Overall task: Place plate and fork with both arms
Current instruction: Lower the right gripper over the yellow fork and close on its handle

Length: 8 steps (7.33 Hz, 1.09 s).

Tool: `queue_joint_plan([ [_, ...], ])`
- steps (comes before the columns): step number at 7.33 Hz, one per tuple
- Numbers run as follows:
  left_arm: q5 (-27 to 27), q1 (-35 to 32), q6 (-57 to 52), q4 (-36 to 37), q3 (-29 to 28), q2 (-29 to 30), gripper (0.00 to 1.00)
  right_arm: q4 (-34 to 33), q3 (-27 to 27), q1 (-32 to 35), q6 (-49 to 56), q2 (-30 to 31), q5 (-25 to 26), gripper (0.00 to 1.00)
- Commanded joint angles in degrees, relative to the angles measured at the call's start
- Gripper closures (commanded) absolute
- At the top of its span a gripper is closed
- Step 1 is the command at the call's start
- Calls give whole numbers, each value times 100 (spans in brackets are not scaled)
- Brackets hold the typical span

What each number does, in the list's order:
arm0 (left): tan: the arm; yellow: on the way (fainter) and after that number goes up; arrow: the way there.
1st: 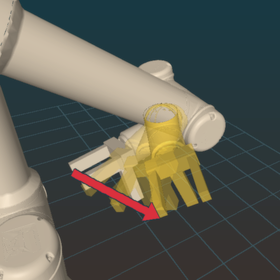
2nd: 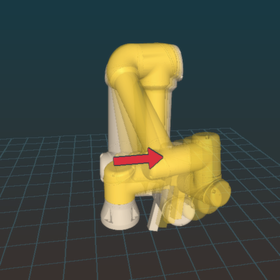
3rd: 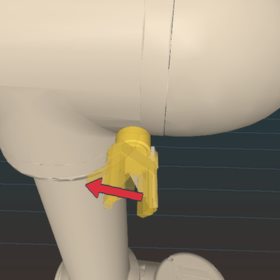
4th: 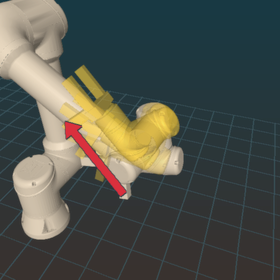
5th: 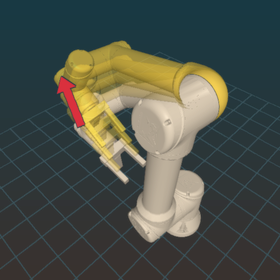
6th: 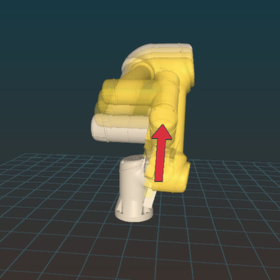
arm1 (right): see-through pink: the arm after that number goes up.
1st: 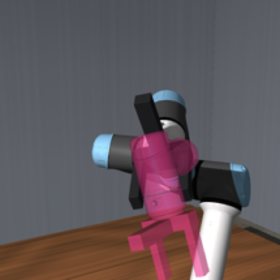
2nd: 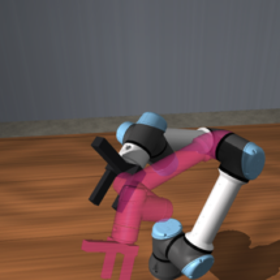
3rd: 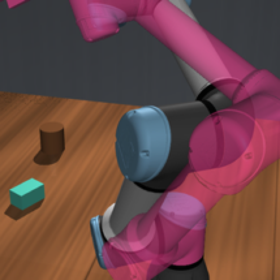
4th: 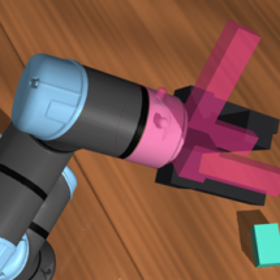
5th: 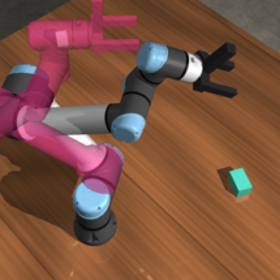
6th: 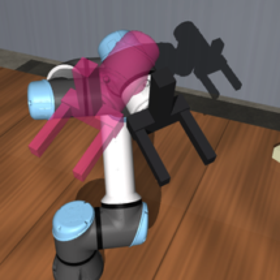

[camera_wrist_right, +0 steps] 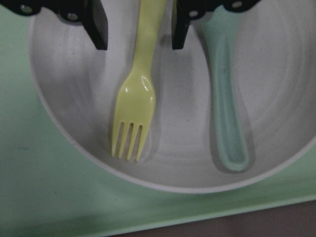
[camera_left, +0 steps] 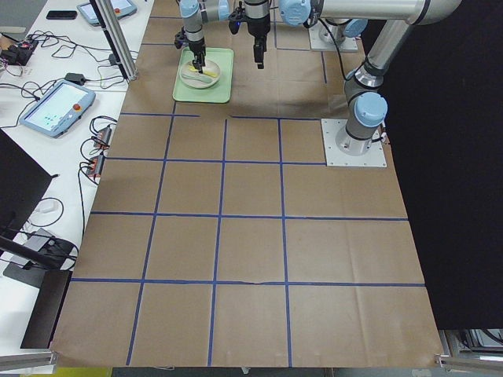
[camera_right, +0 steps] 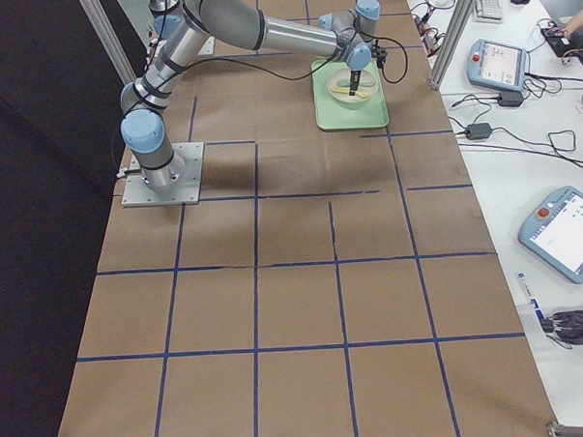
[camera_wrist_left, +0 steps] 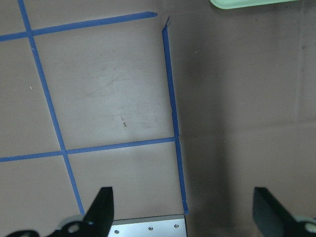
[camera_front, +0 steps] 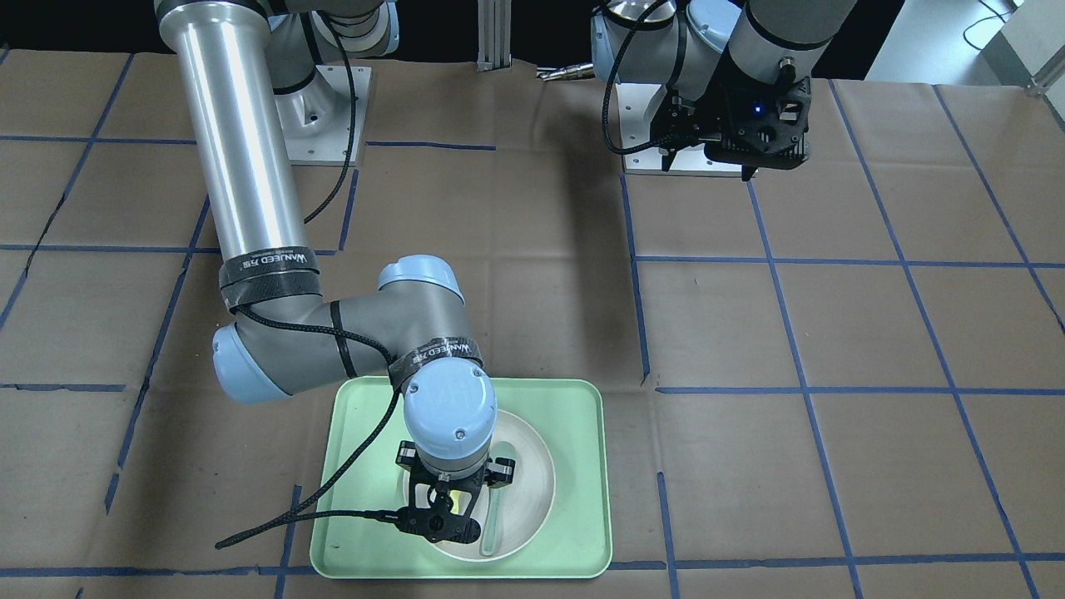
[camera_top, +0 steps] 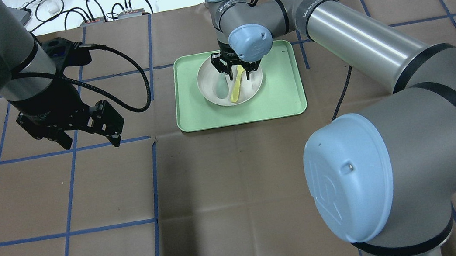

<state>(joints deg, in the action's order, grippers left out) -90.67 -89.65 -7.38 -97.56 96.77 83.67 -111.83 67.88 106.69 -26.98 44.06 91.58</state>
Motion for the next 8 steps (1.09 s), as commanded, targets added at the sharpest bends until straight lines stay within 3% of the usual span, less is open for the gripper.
queue_joint_plan([
  [1, -3, 0, 0, 0, 0, 0, 1, -14, -3, -8, 0, -55, 0, 46],
  [2, -3, 0, 0, 0, 0, 0, 1, -14, -3, -8, 0, -64, 0, 47],
  [8, -3, 0, 0, 0, 0, 0, 1, -23, -30, 10, -9, -81, 0, 73],
])
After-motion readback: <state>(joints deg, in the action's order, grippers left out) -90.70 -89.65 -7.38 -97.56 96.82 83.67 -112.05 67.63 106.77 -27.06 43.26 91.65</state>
